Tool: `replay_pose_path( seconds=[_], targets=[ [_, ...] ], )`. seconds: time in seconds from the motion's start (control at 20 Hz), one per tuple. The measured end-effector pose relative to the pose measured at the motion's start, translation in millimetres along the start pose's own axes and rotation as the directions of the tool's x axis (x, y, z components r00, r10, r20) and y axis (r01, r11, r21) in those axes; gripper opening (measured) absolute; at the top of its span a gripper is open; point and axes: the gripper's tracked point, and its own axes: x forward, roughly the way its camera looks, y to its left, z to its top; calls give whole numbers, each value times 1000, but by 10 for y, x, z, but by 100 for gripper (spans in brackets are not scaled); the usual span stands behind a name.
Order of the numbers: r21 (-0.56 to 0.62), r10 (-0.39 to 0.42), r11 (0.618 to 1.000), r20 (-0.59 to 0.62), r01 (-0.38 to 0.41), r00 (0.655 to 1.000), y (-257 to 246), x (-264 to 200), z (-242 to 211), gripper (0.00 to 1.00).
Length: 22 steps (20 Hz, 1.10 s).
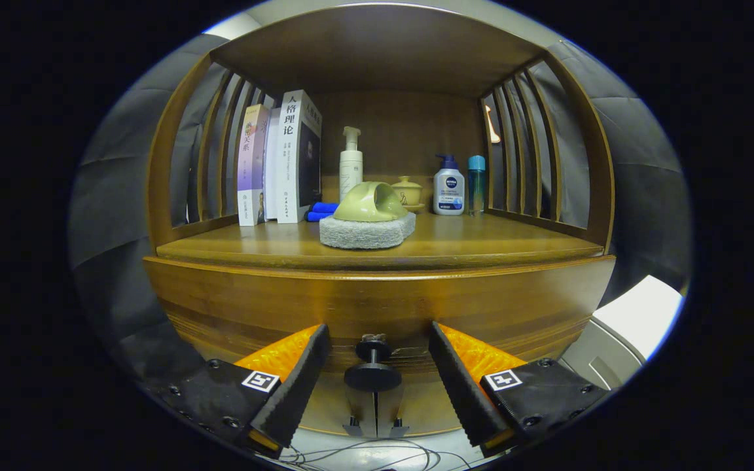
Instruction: Pull open the drawer, take out the items inside it, and place them on the countertop above the cabinet.
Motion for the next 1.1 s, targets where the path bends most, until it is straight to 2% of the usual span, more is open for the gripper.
replay_pose_path(
  seconds=[0.3, 0.5, 0.8, 0.95, 1.1],
  targets=[
    [-9, -3, 1000, 7, 3, 1000, 1, 51, 9, 98],
    [-13, 38, 999, 20, -38, 999, 33, -94, 139, 98],
    [15, 111, 993, 130, -114, 985, 80, -806, 641, 97],
    [25, 124, 991, 163, -130, 979, 14, -1145, 728, 97],
    [-14, 131, 991, 191, -131, 973, -60, -1419, 758, 97]
  ],
)
